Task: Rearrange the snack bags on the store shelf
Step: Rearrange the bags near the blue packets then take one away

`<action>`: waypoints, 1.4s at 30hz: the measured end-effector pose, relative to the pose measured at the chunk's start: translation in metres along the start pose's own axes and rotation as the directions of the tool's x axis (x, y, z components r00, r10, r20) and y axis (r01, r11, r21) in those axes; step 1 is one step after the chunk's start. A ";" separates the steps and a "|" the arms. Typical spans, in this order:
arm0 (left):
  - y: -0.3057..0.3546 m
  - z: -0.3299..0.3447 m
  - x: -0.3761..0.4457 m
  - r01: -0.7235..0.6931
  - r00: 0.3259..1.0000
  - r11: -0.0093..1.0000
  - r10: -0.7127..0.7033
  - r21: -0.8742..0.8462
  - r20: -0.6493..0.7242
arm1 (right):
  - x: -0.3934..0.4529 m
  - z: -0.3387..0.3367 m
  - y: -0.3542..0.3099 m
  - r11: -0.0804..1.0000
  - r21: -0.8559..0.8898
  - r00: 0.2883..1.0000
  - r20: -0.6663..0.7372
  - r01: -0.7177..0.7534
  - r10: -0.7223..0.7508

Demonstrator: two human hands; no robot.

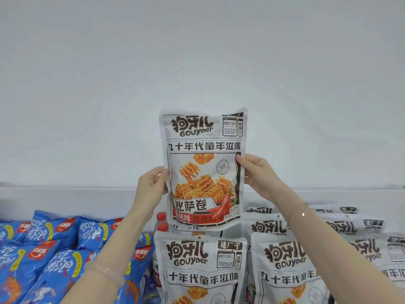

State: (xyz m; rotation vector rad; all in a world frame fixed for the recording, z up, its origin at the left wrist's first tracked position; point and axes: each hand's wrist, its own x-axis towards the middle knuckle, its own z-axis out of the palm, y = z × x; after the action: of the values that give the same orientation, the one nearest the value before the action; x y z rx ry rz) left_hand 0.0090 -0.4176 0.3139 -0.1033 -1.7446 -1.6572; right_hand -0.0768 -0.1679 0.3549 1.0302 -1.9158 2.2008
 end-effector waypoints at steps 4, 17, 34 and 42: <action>0.005 -0.007 0.013 0.040 0.999 0.997 -0.042 0.059 0.029 | 0.004 0.011 0.014 0.997 -0.074 0.997 -0.073 -0.030 0.024; -0.035 -0.007 0.019 0.229 0.952 0.937 -0.272 0.265 0.139 | 0.002 0.003 0.055 0.876 -0.388 0.957 -0.164 -0.286 0.240; -0.090 -0.015 0.013 0.305 0.868 0.773 -0.466 0.556 0.172 | 0.003 -0.004 0.079 0.369 -0.915 0.904 0.008 -0.166 0.427; -0.090 -0.012 0.018 0.210 0.892 0.789 -0.396 0.577 0.217 | 0.011 -0.015 0.084 0.468 -0.878 0.933 0.086 -0.095 0.351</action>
State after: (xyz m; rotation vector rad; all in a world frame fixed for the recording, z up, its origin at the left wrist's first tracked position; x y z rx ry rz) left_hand -0.0450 -0.4509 0.2468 0.1948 -2.5474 -1.3378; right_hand -0.1291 -0.1782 0.2878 0.8717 -2.8842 0.7924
